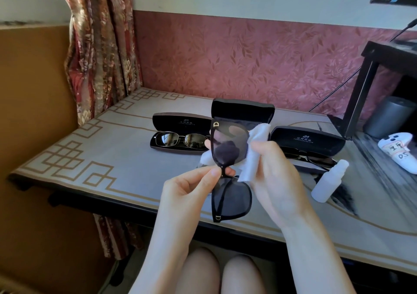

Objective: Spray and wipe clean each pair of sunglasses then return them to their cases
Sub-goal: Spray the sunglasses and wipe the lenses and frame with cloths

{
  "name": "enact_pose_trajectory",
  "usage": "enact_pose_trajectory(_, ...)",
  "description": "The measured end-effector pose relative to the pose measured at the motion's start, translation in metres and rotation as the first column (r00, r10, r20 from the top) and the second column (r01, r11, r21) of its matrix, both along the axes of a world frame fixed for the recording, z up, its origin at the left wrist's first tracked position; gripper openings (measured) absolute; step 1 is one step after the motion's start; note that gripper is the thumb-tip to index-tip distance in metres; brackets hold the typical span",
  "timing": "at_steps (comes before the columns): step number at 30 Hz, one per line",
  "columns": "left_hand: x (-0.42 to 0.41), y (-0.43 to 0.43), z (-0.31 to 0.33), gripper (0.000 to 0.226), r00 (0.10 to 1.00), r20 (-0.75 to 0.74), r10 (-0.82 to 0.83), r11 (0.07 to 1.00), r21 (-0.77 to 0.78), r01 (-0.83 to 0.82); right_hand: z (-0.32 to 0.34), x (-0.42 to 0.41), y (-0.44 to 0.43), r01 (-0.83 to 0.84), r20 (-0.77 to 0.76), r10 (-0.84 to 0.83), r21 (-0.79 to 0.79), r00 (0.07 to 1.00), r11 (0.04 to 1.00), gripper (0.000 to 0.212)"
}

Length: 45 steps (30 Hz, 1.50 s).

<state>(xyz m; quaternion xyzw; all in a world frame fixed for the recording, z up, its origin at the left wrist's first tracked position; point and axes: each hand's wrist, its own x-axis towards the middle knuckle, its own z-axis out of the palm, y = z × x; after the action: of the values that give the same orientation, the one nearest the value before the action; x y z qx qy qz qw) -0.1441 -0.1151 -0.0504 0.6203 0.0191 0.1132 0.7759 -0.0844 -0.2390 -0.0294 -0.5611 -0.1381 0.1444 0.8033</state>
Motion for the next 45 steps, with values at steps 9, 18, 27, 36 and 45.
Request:
enact_pose_trajectory(9,0.001,0.002,-0.004,0.019,0.998,0.060,-0.008,0.996,0.085,0.003,-0.003,-0.004,-0.006,0.111,0.196,-0.073,-0.194,0.978,0.975,0.027)
enact_pose_trajectory(18,0.000,-0.003,-0.003,0.024,0.994,0.112,-0.011,0.985,0.175,-0.009,-0.004,-0.009,-0.001,0.391,0.219,-0.334,-0.313,0.917,0.866,0.062)
enact_pose_trajectory(27,0.000,-0.002,-0.004,0.016,0.997,0.072,0.019,0.983,0.182,-0.032,-0.003,-0.006,-0.016,0.088,0.140,-0.064,-0.174,0.988,0.981,0.017)
enact_pose_trajectory(36,0.004,0.003,-0.009,0.037,0.996,0.031,0.087,0.979,0.180,-0.091,-0.004,-0.008,-0.018,0.041,0.145,-0.028,-0.085,0.989,0.996,0.026)
enact_pose_trajectory(45,0.011,-0.001,0.004,0.030,0.984,0.093,0.150,0.988,0.008,-0.152,-0.007,-0.010,-0.015,0.078,0.166,-0.062,-0.092,0.984,0.993,0.022)
